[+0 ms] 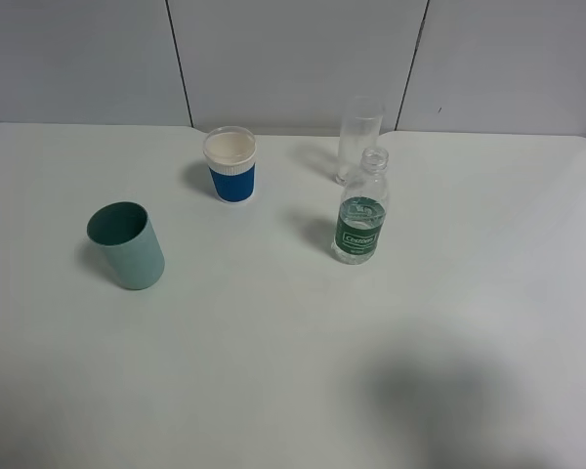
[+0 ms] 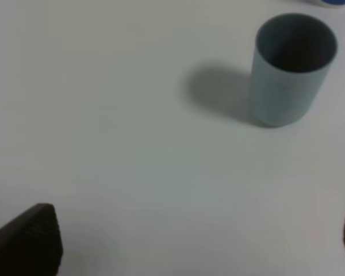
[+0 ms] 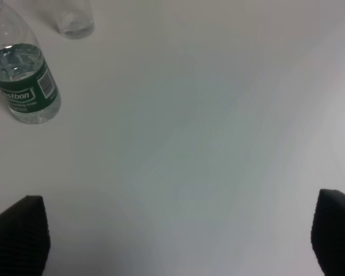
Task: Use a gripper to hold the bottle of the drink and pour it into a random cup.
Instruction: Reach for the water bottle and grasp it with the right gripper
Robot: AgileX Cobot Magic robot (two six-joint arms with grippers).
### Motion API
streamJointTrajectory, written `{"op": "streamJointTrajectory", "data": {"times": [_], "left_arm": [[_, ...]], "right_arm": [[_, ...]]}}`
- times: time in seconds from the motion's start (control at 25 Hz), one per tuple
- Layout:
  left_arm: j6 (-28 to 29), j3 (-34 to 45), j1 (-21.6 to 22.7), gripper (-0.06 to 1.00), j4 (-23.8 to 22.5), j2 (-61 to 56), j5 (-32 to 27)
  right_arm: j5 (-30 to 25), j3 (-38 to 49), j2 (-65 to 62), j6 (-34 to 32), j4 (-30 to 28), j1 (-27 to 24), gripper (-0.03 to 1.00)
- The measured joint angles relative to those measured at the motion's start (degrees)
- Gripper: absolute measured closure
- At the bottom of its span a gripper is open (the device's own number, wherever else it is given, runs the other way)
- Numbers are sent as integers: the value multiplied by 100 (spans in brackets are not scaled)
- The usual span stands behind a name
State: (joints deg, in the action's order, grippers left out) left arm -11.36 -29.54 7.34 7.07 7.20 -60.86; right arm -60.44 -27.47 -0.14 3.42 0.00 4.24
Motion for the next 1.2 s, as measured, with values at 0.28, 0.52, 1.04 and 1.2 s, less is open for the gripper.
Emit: {"op": "streamJointTrajectory", "data": {"times": [0.28,0.52,1.04,1.2], "left_arm": [[0,0,0,-5,0,0,0],[0,0,0,-5,0,0,0],[0,0,0,-5,0,0,0],[0,0,0,-5,0,0,0]], "right_arm": [[0,0,0,0,0,0,7],[0,0,0,0,0,0,7],[0,0,0,0,0,0,7],[0,0,0,0,0,0,7]]}}
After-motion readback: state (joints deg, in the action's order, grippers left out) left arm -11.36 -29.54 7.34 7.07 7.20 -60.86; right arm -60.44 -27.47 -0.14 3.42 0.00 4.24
